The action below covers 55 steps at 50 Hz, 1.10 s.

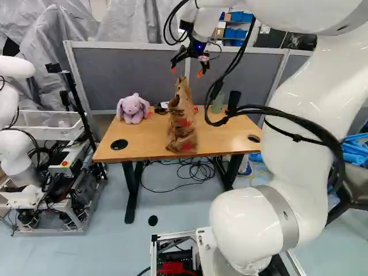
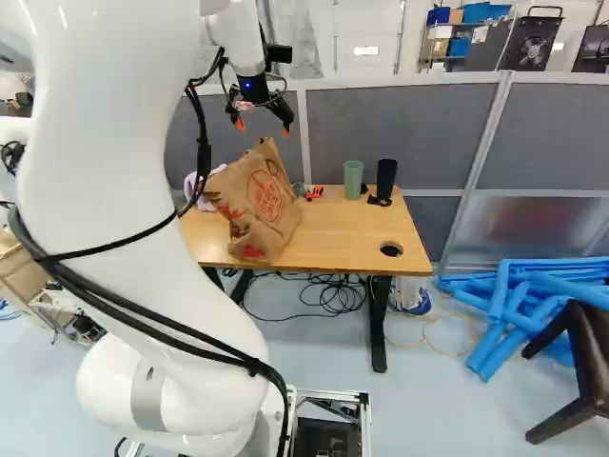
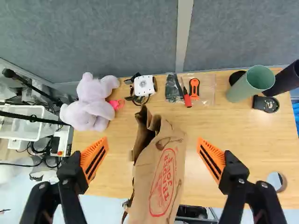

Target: Pick up the bag on the ground and place it on the table

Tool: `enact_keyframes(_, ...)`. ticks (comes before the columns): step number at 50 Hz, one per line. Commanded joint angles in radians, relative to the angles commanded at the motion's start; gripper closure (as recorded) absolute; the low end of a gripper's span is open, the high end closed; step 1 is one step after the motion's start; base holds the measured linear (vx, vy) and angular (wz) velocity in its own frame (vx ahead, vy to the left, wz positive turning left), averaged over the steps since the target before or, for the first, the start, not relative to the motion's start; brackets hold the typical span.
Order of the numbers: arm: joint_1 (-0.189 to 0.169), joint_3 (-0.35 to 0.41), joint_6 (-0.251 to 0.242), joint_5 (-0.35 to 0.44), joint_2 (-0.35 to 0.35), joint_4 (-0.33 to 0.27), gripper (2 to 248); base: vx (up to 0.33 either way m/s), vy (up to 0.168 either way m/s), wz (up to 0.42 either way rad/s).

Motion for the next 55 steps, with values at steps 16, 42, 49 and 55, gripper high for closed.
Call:
enact_keyframes(16,0.0,0.0,0.0,0.0,0.0,0.0,3,-0.166,0.0,0.008)
enact_keyframes(42,0.0,0.0,0.0,0.0,0.0,0.0,3,-0.175,0.001,0.007)
enact_keyframes(49,0.0,0.0,0.0,0.0,0.0,0.0,3,-0.183,0.001,0.007)
enact_keyframes(55,0.0,0.0,0.0,0.0,0.0,0.0,3,-0.177,0.001,0.01)
